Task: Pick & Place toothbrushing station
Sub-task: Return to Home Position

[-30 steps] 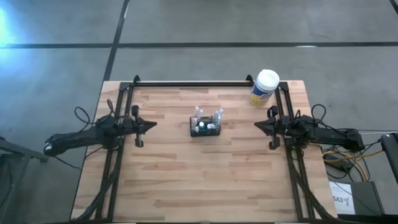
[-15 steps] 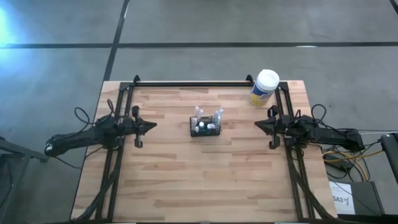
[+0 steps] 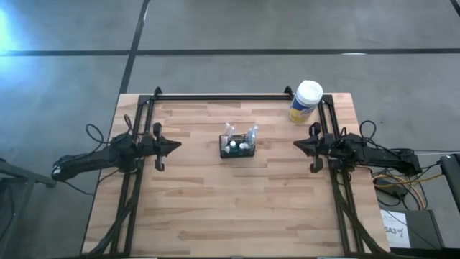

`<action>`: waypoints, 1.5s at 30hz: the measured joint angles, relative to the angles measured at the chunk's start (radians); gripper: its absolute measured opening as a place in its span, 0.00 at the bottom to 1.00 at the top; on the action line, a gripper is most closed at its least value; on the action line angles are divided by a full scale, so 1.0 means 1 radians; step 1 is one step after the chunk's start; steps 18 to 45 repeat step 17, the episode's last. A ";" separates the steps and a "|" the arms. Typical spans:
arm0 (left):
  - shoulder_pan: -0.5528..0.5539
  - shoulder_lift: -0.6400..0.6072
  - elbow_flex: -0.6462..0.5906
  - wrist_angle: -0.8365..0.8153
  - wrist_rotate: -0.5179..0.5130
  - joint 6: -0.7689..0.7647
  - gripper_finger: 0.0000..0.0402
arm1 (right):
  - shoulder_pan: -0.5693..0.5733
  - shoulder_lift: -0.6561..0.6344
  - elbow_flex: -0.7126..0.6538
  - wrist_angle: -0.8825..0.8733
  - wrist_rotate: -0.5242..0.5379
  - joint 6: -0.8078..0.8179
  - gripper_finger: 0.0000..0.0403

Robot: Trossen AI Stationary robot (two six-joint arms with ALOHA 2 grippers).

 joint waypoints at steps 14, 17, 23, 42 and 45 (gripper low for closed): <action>0.000 0.000 -0.001 0.000 -0.001 -0.001 0.04 | 0.000 0.000 0.000 0.000 0.000 -0.013 0.02; 0.000 0.000 -0.001 0.000 -0.001 -0.001 0.03 | 0.000 0.000 0.000 0.000 0.000 -0.014 0.02; 0.000 0.000 -0.001 0.000 -0.001 -0.001 0.03 | 0.000 0.000 0.000 0.000 0.000 -0.014 0.02; 0.000 0.000 -0.001 0.000 -0.001 -0.001 0.03 | 0.000 0.000 0.000 0.000 0.000 -0.014 0.02; 0.000 0.000 -0.001 0.000 -0.001 -0.001 0.03 | 0.000 0.000 0.000 0.000 0.000 -0.014 0.02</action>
